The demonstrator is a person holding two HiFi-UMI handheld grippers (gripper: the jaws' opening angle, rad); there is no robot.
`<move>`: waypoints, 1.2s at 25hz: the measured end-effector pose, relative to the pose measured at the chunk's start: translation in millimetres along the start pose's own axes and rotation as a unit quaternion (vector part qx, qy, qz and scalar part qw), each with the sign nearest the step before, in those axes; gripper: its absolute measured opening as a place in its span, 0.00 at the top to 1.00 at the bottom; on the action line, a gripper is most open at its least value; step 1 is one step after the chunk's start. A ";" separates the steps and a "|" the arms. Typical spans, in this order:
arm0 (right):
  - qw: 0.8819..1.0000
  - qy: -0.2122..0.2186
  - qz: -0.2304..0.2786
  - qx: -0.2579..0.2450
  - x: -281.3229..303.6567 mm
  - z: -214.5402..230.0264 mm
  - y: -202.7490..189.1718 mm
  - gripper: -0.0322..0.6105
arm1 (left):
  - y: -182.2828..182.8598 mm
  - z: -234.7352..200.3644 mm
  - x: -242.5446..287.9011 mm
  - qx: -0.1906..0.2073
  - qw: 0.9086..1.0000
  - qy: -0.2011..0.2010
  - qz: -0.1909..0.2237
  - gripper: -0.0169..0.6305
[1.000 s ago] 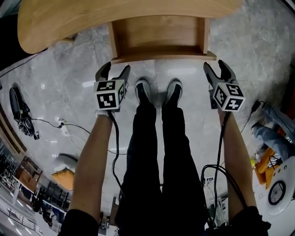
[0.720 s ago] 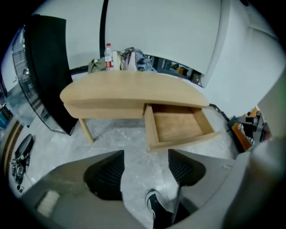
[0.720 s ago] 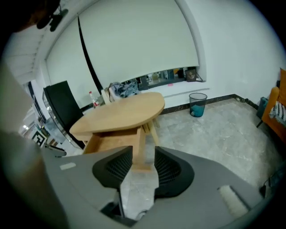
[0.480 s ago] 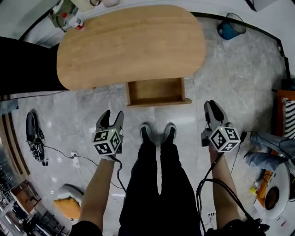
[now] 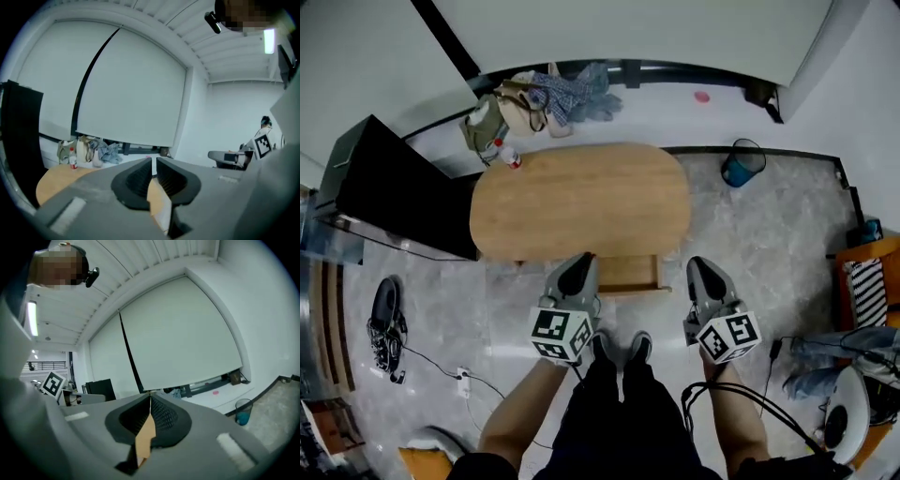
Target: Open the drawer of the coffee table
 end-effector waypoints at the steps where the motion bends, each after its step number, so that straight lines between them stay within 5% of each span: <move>1: 1.000 0.016 0.013 -0.010 0.1 -18.4 17.7 0.95 | 24.2 9.8 -4.9 0.010 1.000 -0.010 0.017 0.93; 8: 0.987 0.084 0.097 -0.100 2.7 -118.2 135.8 0.95 | 175.1 37.8 -48.6 0.103 0.986 0.001 0.134 0.97; 14: 0.967 0.112 0.146 -0.179 -13.4 -173.6 189.2 0.95 | 251.9 66.9 -74.7 0.163 0.968 0.002 0.192 0.97; 22: 0.956 0.115 0.187 -0.194 -24.0 -192.7 222.0 0.95 | 293.2 73.8 -92.8 0.185 0.953 0.010 0.240 0.97; 30: 0.952 0.107 0.188 -0.218 -23.3 -205.9 232.4 0.95 | 303.3 76.0 -96.7 0.195 0.948 -0.004 0.250 0.97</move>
Point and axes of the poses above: the fingertips, and each gripper's own axes: x forward along the fingers, z to its right, y out of its top, the point moved 2 cm from there along -x, backward along the fingers, and after that the axes turned 10 degrees about x, right-handed, at the moved point
